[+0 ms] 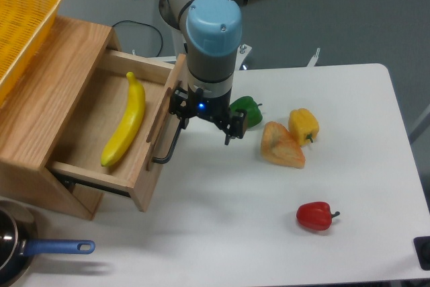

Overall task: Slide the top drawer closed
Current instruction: 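Push the drawer front with the gripper into the wooden cabinet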

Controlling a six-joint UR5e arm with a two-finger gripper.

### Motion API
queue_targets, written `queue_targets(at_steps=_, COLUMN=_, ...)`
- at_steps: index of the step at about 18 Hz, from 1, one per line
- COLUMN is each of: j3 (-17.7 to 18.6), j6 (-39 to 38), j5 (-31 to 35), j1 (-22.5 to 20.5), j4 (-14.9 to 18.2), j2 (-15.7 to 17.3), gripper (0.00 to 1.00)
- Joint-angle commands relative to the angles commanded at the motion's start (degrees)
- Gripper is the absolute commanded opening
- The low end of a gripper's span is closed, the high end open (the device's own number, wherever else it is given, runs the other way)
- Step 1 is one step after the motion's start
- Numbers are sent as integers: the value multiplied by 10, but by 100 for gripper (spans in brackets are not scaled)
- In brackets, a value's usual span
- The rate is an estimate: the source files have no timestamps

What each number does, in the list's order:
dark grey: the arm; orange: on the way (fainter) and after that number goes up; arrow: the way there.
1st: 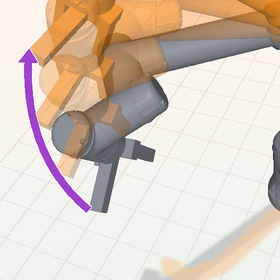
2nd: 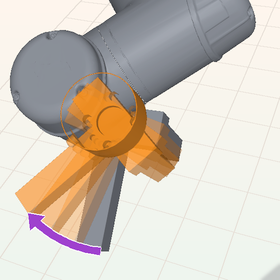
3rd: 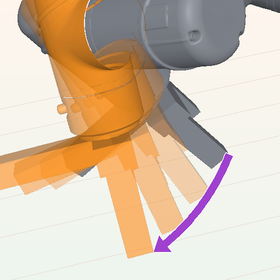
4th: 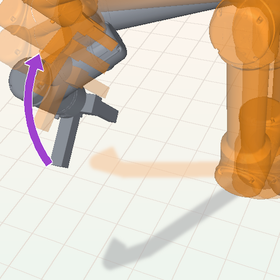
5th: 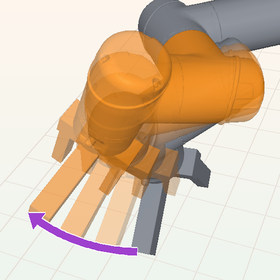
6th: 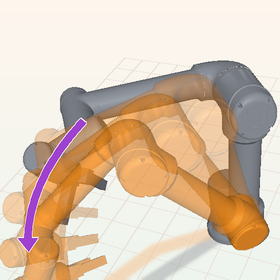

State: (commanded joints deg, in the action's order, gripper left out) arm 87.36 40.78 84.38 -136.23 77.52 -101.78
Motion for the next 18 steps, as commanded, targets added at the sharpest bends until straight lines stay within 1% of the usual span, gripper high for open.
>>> queue_targets(at_steps=18, j3=3, j6=-23, j5=1, j1=44, j4=2, j2=3, gripper=100)
